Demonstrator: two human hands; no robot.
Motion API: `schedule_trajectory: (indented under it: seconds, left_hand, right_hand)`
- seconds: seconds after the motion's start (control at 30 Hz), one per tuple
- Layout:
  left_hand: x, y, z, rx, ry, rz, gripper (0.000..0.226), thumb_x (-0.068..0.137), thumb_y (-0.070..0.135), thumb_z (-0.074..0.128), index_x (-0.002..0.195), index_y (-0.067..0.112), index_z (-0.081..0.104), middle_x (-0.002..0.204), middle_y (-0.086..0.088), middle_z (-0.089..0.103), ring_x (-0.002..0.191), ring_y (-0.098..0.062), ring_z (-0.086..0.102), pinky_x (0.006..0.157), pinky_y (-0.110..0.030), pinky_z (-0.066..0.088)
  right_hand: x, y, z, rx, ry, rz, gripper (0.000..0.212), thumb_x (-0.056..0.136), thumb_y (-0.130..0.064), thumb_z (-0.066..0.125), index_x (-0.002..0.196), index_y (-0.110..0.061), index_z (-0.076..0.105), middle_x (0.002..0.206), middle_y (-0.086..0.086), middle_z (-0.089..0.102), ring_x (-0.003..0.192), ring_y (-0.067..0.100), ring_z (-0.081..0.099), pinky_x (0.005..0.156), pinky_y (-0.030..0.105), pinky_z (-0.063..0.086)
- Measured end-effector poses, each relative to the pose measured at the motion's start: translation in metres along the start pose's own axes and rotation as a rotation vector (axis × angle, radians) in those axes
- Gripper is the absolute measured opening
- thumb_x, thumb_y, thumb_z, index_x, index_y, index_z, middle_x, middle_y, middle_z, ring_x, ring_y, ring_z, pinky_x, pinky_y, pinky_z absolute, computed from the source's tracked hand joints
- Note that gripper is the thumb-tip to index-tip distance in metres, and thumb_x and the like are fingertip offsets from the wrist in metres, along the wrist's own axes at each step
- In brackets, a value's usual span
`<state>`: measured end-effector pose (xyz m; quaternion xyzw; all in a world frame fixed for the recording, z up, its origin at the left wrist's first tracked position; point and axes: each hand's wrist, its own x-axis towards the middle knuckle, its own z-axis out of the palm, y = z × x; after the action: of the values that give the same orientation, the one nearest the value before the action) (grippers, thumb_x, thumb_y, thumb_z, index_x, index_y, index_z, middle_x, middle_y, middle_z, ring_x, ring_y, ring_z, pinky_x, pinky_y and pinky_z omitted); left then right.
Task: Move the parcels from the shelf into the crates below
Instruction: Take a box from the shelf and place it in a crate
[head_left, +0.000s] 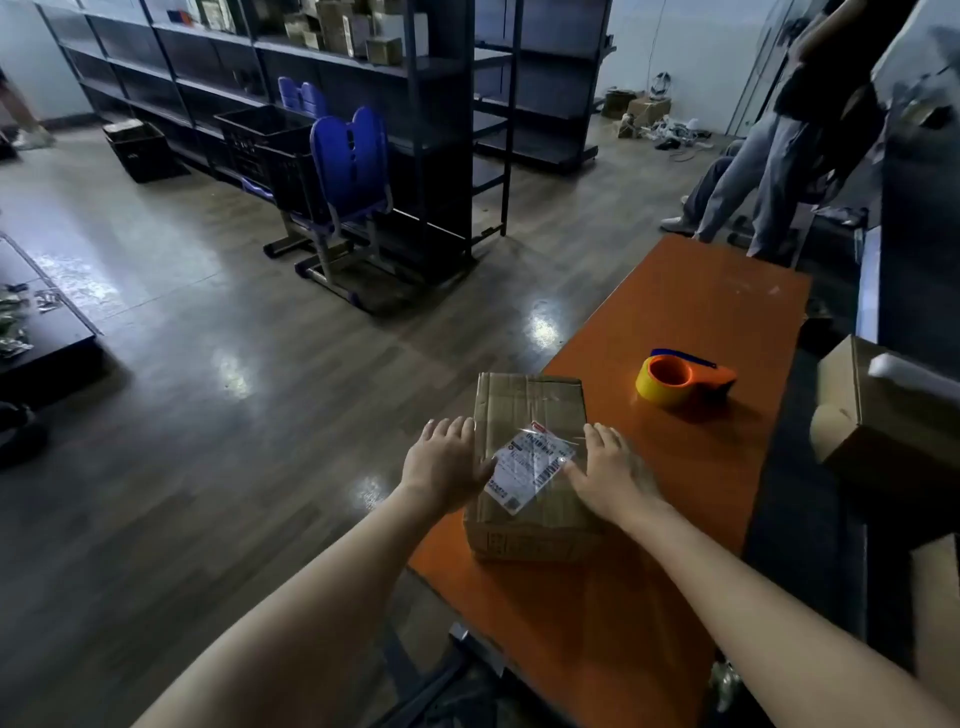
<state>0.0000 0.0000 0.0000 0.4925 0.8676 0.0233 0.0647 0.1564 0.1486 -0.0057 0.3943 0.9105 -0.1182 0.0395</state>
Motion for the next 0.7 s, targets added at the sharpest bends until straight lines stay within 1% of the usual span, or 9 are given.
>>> schedule_trajectory:
  seconds: [0.07, 0.1, 0.17, 0.23, 0.33, 0.43, 0.57, 0.6, 0.7]
  left_hand:
    - [0.008, 0.003, 0.007, -0.154, -0.049, -0.09, 0.073, 0.098, 0.055, 0.029, 0.152, 0.008, 0.019, 0.157, -0.009, 0.028, 0.145, -0.024, 0.025, 0.12, -0.039, 0.02]
    - [0.013, 0.003, 0.013, -0.221, -0.059, -0.135, 0.072, 0.098, 0.055, 0.031, 0.152, 0.009, 0.021, 0.155, -0.009, 0.032, 0.143, -0.026, 0.03, 0.117, -0.041, 0.028]
    - [0.023, 0.002, 0.022, -0.342, -0.107, -0.202, 0.069, 0.096, 0.056, 0.034, 0.149, 0.011, 0.026, 0.146, -0.008, 0.045, 0.132, -0.027, 0.045, 0.103, -0.044, 0.044]
    - [0.032, 0.001, 0.03, -0.457, -0.176, -0.242, 0.065, 0.096, 0.057, 0.036, 0.144, 0.013, 0.033, 0.133, -0.008, 0.057, 0.118, -0.026, 0.057, 0.094, -0.044, 0.051]
    - [0.04, 0.001, 0.043, -0.726, -0.227, -0.315, 0.059, 0.095, 0.056, 0.04, 0.134, 0.012, 0.043, 0.118, -0.007, 0.065, 0.104, -0.023, 0.064, 0.091, -0.042, 0.053]
    - [0.047, 0.002, 0.058, -1.032, -0.193, -0.424, 0.057, 0.093, 0.057, 0.046, 0.12, 0.008, 0.055, 0.103, -0.007, 0.07, 0.09, -0.021, 0.07, 0.086, -0.04, 0.057]
    - [0.051, 0.005, 0.066, -1.14, -0.098, -0.423, 0.042, 0.094, 0.051, 0.048, 0.099, 0.012, 0.064, 0.095, -0.008, 0.073, 0.086, -0.024, 0.071, 0.086, -0.042, 0.056]
    - [0.051, 0.006, 0.065, -1.16, -0.083, -0.421, 0.04, 0.094, 0.051, 0.048, 0.097, 0.014, 0.064, 0.094, -0.008, 0.073, 0.086, -0.024, 0.071, 0.086, -0.043, 0.057]
    - [0.05, 0.004, 0.056, -1.178, -0.04, -0.43, 0.038, 0.094, 0.05, 0.049, 0.101, 0.015, 0.061, 0.094, -0.007, 0.073, 0.085, -0.023, 0.071, 0.084, -0.042, 0.057]
  right_hand:
    - [0.006, 0.004, 0.007, 0.129, -0.041, 0.091, 0.072, 0.097, -0.048, 0.039, 0.152, -0.01, 0.013, 0.159, 0.008, 0.016, 0.146, 0.025, 0.015, 0.116, 0.041, 0.022]
    - [0.01, 0.005, 0.012, 0.179, -0.059, 0.12, 0.072, 0.097, -0.048, 0.04, 0.152, -0.01, 0.013, 0.159, 0.008, 0.017, 0.146, 0.026, 0.016, 0.116, 0.042, 0.022]
    - [0.015, 0.005, 0.018, 0.287, -0.106, 0.161, 0.072, 0.097, -0.048, 0.04, 0.153, -0.011, 0.012, 0.158, 0.01, 0.019, 0.145, 0.028, 0.019, 0.115, 0.043, 0.022]
    - [0.019, 0.003, 0.023, 0.421, -0.125, 0.205, 0.072, 0.098, -0.045, 0.041, 0.153, -0.008, 0.012, 0.157, 0.013, 0.022, 0.143, 0.029, 0.023, 0.113, 0.041, 0.024]
    - [0.023, 0.002, 0.027, 0.543, -0.137, 0.244, 0.068, 0.099, -0.042, 0.043, 0.15, -0.005, 0.019, 0.151, 0.014, 0.035, 0.138, 0.03, 0.034, 0.107, 0.036, 0.032]
    - [0.026, 0.002, 0.03, 0.646, -0.115, 0.269, 0.067, 0.098, -0.042, 0.044, 0.149, -0.004, 0.023, 0.149, 0.013, 0.039, 0.136, 0.029, 0.038, 0.104, 0.033, 0.034]
    - [0.031, 0.004, 0.035, 0.704, -0.048, 0.27, 0.068, 0.096, -0.042, 0.048, 0.147, -0.003, 0.028, 0.15, 0.013, 0.038, 0.137, 0.028, 0.037, 0.106, 0.033, 0.033]
    - [0.031, 0.004, 0.036, 0.711, -0.042, 0.267, 0.069, 0.096, -0.043, 0.049, 0.148, -0.003, 0.028, 0.15, 0.013, 0.038, 0.137, 0.028, 0.036, 0.107, 0.034, 0.033]
    - [0.031, -0.001, 0.03, 0.713, -0.023, 0.243, 0.074, 0.095, -0.048, 0.049, 0.148, -0.001, 0.026, 0.15, 0.014, 0.037, 0.137, 0.029, 0.037, 0.108, 0.036, 0.033]
